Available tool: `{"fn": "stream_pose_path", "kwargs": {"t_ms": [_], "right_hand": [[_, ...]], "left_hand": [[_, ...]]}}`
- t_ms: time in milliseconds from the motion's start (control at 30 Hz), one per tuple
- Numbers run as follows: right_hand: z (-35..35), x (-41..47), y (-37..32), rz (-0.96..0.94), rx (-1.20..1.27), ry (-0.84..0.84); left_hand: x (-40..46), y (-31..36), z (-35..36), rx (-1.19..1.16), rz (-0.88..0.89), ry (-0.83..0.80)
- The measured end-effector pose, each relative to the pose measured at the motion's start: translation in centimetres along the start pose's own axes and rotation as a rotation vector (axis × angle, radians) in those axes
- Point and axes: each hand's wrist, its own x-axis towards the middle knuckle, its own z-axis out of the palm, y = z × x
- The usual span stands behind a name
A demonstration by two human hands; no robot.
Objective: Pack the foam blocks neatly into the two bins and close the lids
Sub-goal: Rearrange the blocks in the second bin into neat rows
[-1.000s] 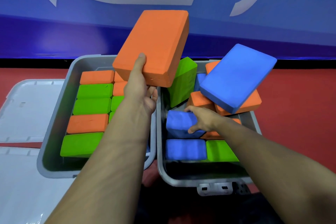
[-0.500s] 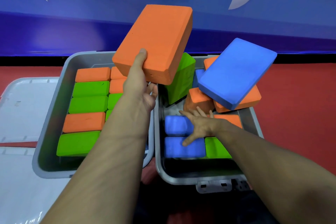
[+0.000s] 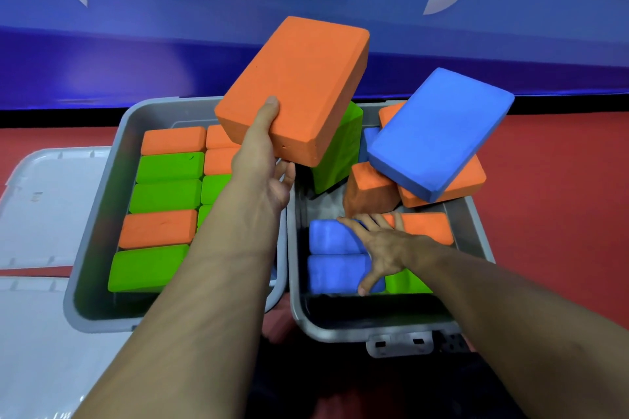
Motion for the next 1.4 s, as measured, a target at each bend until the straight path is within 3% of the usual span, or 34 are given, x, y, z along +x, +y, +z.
{"fn": "stream_pose_path", "kwargs": {"t_ms": [200, 400, 533, 733, 867, 1100, 1400], "right_hand": [[-0.2, -0.5, 0.1, 0.008, -0.052, 0.005], [-0.4, -0.9, -0.4, 0.024, 0.082, 0.025], [-2.8, -2.1, -1.1, 0.019, 0.166, 0.11], [-9.7, -6.4, -3.0, -0.02, 0.303, 0.329], [-11.2, -9.8, -3.4, 0.057, 0.277, 0.431], [-11.5, -12.9, -2.4, 0.123, 0.205, 0.23], [-11.5, -13.1, -1.4, 0.14, 0.284, 0.212]], "left_hand": [[0.3, -0.1, 0.0, 0.033, 0.022, 0.011], [-0.2, 0.3, -0.3, 0.104, 0.096, 0.053], [-0.6, 1.0, -1.3, 0.191, 0.292, 0.133], [-2.0, 3.0, -3.2, 0.618, 0.7, 0.281], [-3.5, 3.6, -4.2, 0.911, 0.841, 0.165], [-2.7, 2.4, -4.9, 1.455, 1.033, -0.093], [-2.2, -0.1, -1.5, 1.579, 1.14, -0.214]]}}
